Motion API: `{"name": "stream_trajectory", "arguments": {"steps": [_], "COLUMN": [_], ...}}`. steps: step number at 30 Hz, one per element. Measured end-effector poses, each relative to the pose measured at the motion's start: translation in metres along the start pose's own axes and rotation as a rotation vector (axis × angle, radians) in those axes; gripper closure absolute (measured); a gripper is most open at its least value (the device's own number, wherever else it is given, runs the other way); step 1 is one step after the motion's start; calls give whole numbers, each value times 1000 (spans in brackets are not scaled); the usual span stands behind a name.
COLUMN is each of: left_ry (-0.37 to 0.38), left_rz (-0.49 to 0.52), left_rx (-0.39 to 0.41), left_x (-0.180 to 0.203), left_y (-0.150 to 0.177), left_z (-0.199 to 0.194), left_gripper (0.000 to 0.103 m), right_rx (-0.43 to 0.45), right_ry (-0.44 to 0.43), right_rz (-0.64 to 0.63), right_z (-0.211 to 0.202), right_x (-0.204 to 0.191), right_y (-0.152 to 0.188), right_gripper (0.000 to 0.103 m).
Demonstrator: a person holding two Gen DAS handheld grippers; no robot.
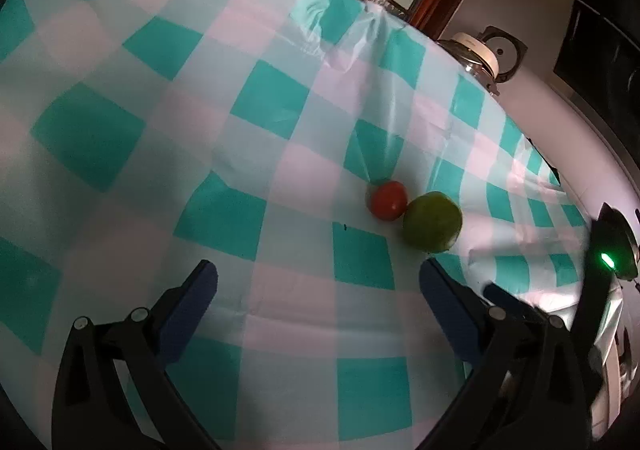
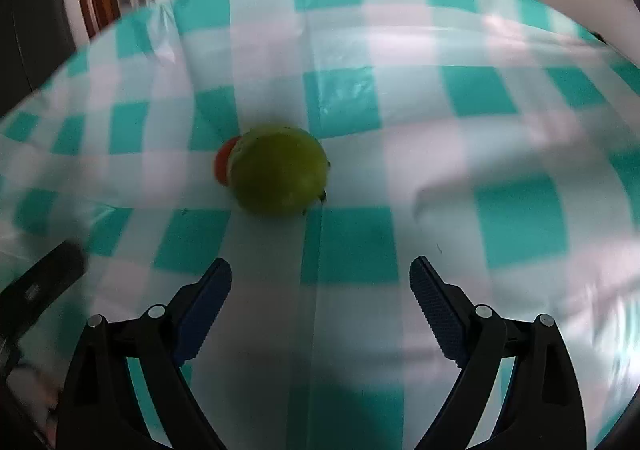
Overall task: Organize fruits
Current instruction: 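Move the right tool back to the table and grasp the green fruit, then grasp the small red tomato with the left tool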
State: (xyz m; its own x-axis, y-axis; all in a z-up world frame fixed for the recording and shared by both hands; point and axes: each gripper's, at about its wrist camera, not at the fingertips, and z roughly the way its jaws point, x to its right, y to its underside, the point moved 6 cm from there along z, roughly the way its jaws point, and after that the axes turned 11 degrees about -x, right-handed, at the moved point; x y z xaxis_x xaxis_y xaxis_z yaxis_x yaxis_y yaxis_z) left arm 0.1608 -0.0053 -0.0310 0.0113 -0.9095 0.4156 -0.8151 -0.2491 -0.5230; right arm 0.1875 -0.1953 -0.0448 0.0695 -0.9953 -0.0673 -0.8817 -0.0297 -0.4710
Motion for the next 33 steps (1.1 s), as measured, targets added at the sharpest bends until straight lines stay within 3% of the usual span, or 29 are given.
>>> {"name": "stream_trajectory", "arguments": {"steps": [6, 12, 15, 17, 18, 22, 33], "left_ry": [25, 28, 29, 27, 27, 34, 22], "left_rz": [-83, -94, -101, -100, -99, -103, -39], "left_rx": [-21, -28, -29, -30, -31, -37, -25], "left_x": [-14, -14, -15, -15, -15, -16, -8], "left_y": [0, 0, 1, 1, 1, 1, 3], "left_z": [5, 7, 7, 8, 8, 8, 5], "left_gripper": [2, 2, 2, 2, 2, 2, 2], "right_rx": [-69, -63, -60, -57, -48, -27, 107], "right_ry": [41, 66, 37, -4, -14, -69, -191], "right_rz": [-137, -295, -311, -281, -273, -222, 221], "right_z": [31, 39, 42, 43, 41, 30, -28], "right_x": [-12, -28, -28, -25, -23, -19, 27], "right_y": [-31, -49, -53, -52, -50, -35, 41], "right_gripper": [15, 15, 16, 24, 39, 40, 40]}}
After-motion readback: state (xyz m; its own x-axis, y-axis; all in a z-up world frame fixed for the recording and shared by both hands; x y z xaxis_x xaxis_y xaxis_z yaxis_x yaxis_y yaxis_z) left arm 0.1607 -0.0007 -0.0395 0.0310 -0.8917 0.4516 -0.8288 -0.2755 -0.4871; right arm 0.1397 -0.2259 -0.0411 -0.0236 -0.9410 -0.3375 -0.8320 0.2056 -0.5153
